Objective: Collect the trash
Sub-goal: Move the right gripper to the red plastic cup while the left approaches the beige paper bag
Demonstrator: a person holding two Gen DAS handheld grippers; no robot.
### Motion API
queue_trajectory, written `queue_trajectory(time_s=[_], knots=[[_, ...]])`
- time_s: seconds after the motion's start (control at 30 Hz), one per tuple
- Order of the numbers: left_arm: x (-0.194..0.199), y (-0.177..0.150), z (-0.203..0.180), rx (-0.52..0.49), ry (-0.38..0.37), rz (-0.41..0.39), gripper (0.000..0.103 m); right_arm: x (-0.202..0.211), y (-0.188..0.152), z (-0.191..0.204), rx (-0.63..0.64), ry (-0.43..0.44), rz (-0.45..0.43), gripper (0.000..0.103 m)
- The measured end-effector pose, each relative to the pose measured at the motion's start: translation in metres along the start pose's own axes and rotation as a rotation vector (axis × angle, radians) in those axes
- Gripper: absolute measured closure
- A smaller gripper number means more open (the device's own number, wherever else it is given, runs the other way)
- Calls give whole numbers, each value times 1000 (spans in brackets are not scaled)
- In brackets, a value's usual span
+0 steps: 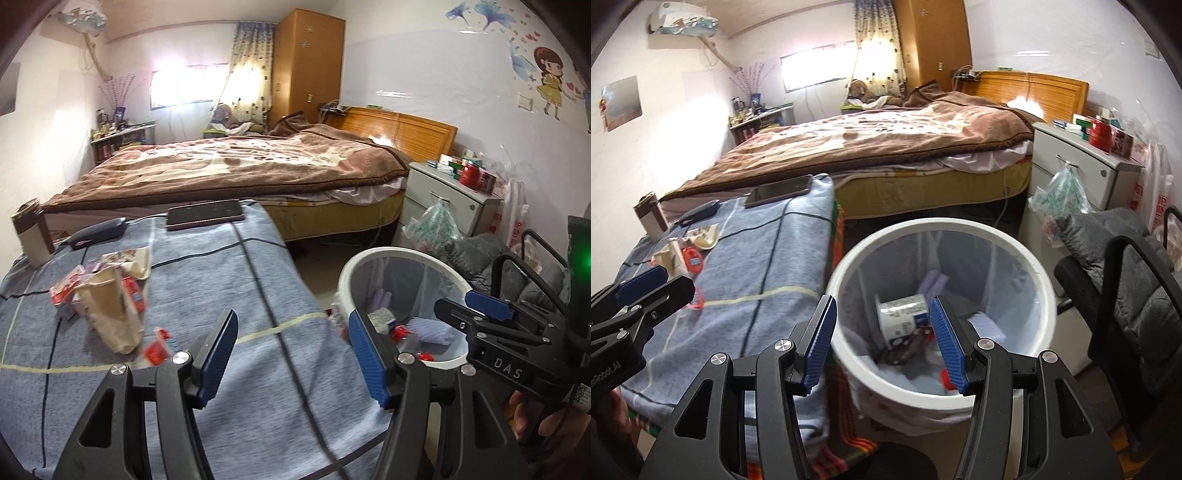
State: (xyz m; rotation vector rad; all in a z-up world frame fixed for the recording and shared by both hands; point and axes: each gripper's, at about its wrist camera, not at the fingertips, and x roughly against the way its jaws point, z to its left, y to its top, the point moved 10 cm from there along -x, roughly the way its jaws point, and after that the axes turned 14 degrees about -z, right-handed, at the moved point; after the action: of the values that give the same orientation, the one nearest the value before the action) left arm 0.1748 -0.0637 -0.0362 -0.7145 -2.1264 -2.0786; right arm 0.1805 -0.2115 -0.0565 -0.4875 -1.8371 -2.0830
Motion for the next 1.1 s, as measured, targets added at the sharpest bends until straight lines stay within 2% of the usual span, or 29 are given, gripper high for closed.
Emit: queue_trajectory(time_s=[0.2, 0.63, 1.1], knots=[[11, -2, 34, 25, 52, -6, 38, -1, 0, 25, 19, 43, -6, 48], [45, -18, 131, 107, 219, -14, 36, -10, -9, 93, 79, 155, 20, 48], [61, -33, 200, 169, 309, 2, 36, -28, -26, 172, 150, 296, 88, 48]])
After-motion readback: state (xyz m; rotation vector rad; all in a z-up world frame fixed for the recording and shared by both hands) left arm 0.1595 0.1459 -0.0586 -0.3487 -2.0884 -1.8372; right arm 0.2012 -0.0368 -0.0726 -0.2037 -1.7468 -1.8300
